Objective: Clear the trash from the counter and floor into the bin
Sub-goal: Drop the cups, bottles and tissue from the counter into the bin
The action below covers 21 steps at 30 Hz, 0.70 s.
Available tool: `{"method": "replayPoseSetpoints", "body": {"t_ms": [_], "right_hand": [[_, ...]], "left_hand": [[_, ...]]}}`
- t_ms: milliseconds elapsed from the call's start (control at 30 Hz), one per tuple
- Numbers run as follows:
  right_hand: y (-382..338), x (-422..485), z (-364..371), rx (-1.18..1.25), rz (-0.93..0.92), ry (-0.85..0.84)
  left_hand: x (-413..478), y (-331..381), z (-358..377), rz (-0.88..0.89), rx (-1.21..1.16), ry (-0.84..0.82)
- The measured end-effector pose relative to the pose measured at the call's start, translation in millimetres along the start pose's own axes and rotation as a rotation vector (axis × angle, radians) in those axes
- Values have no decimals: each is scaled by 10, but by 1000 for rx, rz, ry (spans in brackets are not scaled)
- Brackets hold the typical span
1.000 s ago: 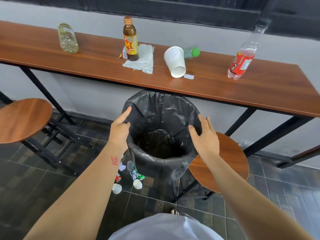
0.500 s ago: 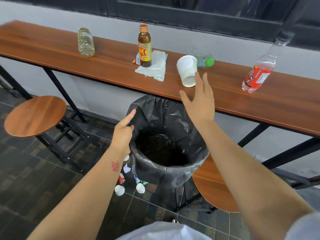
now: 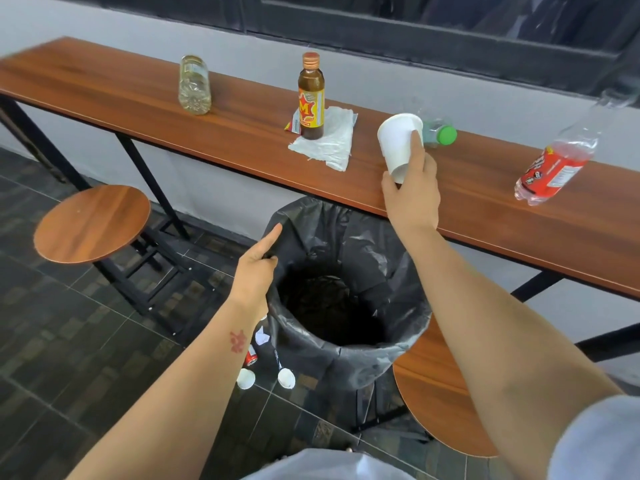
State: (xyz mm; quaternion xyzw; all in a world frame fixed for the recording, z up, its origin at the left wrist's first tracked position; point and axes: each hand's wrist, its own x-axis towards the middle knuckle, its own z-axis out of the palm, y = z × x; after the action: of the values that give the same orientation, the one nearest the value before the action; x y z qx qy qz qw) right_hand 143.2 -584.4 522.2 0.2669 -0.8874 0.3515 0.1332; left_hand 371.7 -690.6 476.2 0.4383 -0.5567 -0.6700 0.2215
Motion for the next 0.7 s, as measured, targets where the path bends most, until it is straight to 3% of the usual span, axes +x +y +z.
{"method": "replayPoseSetpoints", "body": {"t_ms": [167, 367, 500, 700], "right_hand": [[-1, -128, -137, 164, -131, 95], [26, -706, -262, 195, -386, -42], [154, -1288, -234, 138, -434, -195], [414, -1519, -82, -220, -287, -738]], "left_hand": [[-48, 36, -19, 15, 3, -9], [-136, 52, -85, 18, 1, 4], [-225, 70, -122, 16, -8, 14], [-336, 40, -76, 63, 73, -14]]}}
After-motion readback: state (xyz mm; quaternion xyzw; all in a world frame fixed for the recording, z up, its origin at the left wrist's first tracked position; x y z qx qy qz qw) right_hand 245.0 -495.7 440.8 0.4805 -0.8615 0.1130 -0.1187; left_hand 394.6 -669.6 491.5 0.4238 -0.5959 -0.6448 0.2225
